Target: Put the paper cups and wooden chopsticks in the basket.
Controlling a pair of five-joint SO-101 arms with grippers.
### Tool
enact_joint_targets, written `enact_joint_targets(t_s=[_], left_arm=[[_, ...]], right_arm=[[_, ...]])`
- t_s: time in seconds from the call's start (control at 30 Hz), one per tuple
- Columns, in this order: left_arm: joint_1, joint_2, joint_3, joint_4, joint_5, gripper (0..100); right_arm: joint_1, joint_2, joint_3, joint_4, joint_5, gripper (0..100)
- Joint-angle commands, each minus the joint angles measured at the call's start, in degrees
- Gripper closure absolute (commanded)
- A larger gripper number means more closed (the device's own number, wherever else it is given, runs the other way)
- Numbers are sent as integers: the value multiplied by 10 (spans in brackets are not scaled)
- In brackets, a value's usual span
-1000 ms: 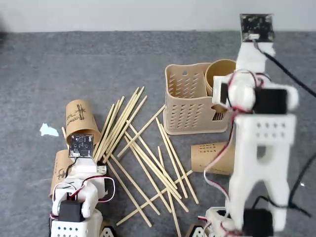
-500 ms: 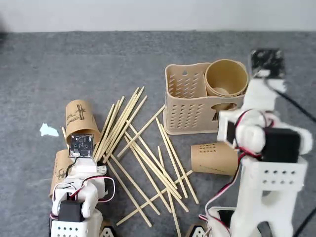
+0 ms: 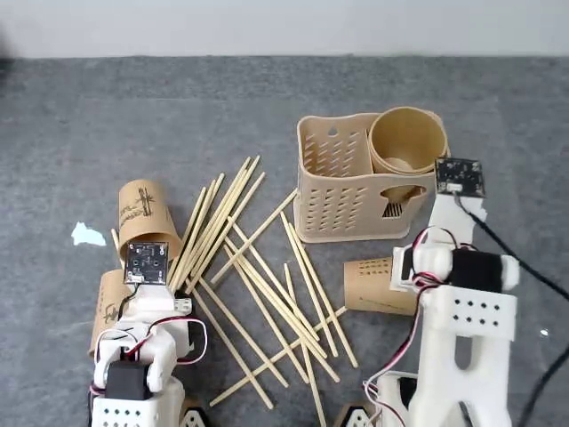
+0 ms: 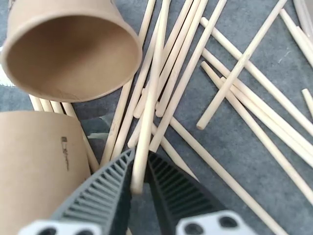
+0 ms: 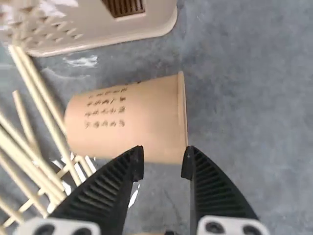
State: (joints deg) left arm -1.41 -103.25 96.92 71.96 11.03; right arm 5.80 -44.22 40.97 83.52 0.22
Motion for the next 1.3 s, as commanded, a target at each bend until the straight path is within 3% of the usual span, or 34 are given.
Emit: enact_joint_targets(t_s=[0.0, 0.33, 0.47, 0.63, 1.03, 1.27], left_arm=[[-1, -9, -5, 2, 1, 988], [-1, -9, -5, 2, 1, 988], [-1, -9, -5, 2, 1, 988], [-1, -9, -5, 2, 1, 988], [-1, -9, -5, 2, 1, 988], [-1, -9, -5, 2, 1, 988]], right_arm=[[2, -13, 25, -50, 3, 859], [2, -13, 73, -69, 2, 866], [-13, -19, 69, -69, 4, 989], [-36, -20, 52, -65, 3, 993], [-41, -15, -158, 104, 6, 991], [-75, -13, -129, 123, 2, 987]])
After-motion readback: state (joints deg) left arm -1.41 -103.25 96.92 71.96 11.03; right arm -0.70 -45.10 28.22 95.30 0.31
